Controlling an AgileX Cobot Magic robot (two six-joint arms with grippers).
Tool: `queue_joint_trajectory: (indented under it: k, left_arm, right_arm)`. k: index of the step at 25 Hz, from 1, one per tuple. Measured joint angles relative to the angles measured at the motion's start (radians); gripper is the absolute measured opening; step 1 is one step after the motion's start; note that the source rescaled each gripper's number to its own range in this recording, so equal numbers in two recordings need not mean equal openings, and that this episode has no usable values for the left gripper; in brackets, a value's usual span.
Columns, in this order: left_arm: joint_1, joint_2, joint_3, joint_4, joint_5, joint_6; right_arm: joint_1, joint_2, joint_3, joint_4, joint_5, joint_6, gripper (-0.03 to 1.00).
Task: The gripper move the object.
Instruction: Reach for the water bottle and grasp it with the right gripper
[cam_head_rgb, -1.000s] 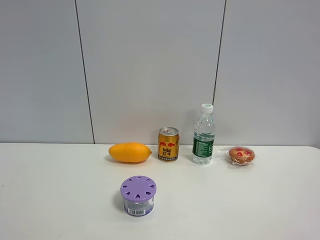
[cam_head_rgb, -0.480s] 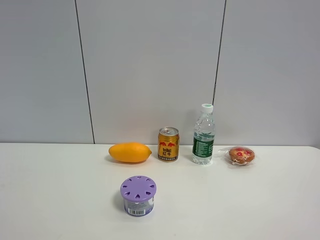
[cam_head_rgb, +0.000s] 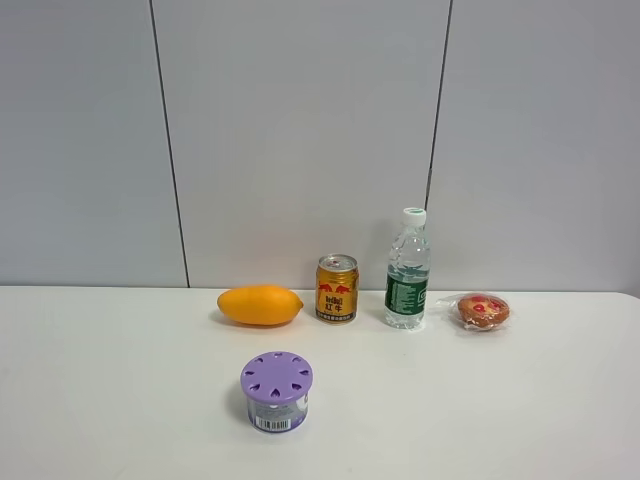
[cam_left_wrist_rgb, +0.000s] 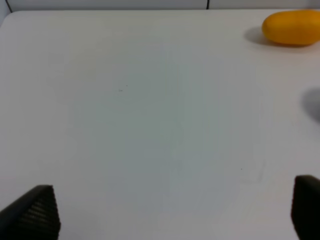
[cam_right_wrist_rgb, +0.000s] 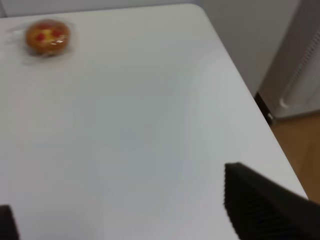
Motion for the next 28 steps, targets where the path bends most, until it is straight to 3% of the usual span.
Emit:
queue_joint_trajectory:
  k: [5, 6, 8, 12, 14, 17, 23, 24, 26, 28]
  left_arm:
    - [0.0, 0.0, 0.0, 0.0, 0.0, 0.0]
    - [0.0, 0.0, 0.0, 0.0, 0.0, 0.0]
    - [0.0, 0.0, 0.0, 0.0, 0.0, 0.0]
    - [0.0, 0.0, 0.0, 0.0, 0.0, 0.006]
    - [0.0, 0.0, 0.0, 0.0, 0.0, 0.006]
    - [0.0, 0.0, 0.0, 0.0, 0.0, 0.006]
    - [0.0, 0.0, 0.0, 0.0, 0.0, 0.006]
    - [0.0, 0.0, 0.0, 0.0, 0.0, 0.006]
    - [0.0, 0.0, 0.0, 0.0, 0.0, 0.0]
    - [0.0, 0.0, 0.0, 0.0, 0.0, 0.0]
  right_arm:
    - [0.0, 0.189, -0.09, 0.272, -0.169, -0.263, 0.6]
    - [0.0, 0.297, -0.135, 0.353, -0.237, -0.358, 0.73]
    - [0.0, 0.422, -0.167, 0.406, -0.29, -0.47, 0.89]
    - [0.0, 0.667, -0.202, 0.462, -0.383, -0.618, 0.99]
    - [0.002, 0.718, -0.207, 0.477, -0.406, -0.638, 0.99]
    - [0.043, 0.884, -0.212, 0.499, -0.525, -0.664, 0.99]
    - [0.239, 1.198, -0.212, 0.482, -0.862, -0.722, 1.0]
    - [0.297, 1.288, -0.212, 0.482, -0.972, -0.724, 1.0]
    - [0.316, 1.334, -0.212, 0.482, -1.022, -0.724, 1.0]
    - [0.336, 1.412, -0.212, 0.49, -1.141, -0.722, 1.0]
